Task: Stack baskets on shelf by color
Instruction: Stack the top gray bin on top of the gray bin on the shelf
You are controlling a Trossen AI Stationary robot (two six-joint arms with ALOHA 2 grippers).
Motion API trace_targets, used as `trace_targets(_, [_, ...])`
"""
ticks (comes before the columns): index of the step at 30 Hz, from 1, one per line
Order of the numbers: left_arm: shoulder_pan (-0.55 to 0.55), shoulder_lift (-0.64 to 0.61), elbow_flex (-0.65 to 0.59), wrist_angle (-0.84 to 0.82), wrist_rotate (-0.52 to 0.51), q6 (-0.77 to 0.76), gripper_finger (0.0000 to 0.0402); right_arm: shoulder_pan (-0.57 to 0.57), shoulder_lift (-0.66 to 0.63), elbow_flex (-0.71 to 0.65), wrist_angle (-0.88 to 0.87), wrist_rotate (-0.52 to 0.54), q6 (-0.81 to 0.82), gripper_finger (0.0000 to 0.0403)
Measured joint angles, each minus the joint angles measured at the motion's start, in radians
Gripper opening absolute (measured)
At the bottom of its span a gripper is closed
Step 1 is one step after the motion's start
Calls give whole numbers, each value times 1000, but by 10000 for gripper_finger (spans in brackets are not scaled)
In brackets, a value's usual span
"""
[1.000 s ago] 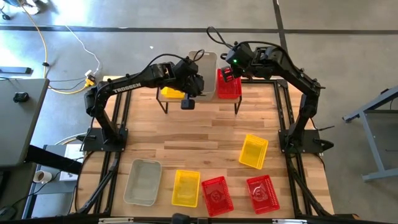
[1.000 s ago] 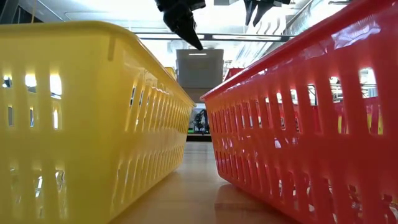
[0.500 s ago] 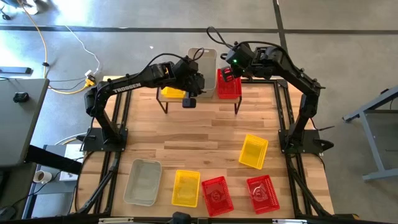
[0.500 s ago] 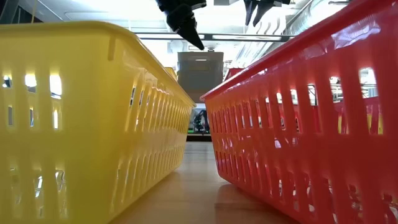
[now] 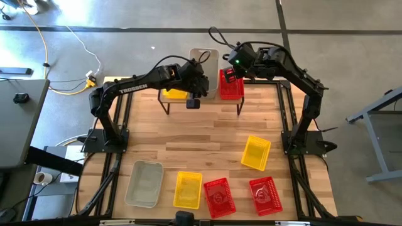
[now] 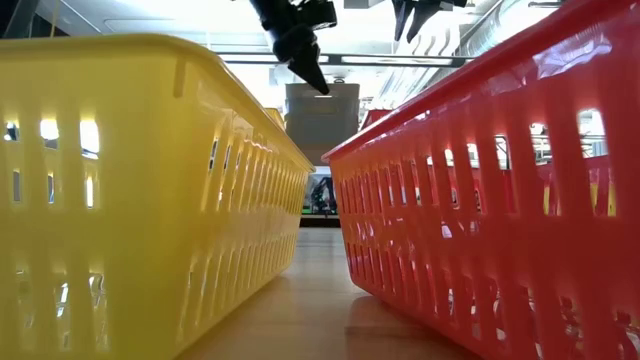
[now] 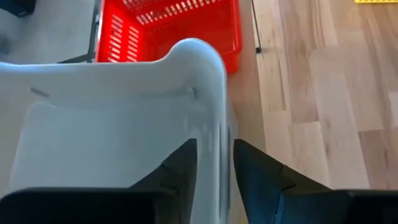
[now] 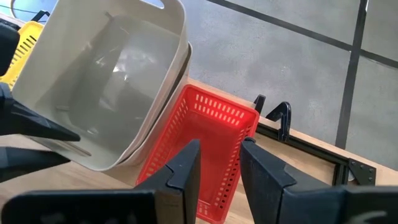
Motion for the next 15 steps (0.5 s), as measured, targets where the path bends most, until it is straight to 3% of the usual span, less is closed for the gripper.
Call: trace_targets(15, [-7, -4, 0, 2, 5, 0, 11, 0, 0, 0, 0, 0, -5, 96])
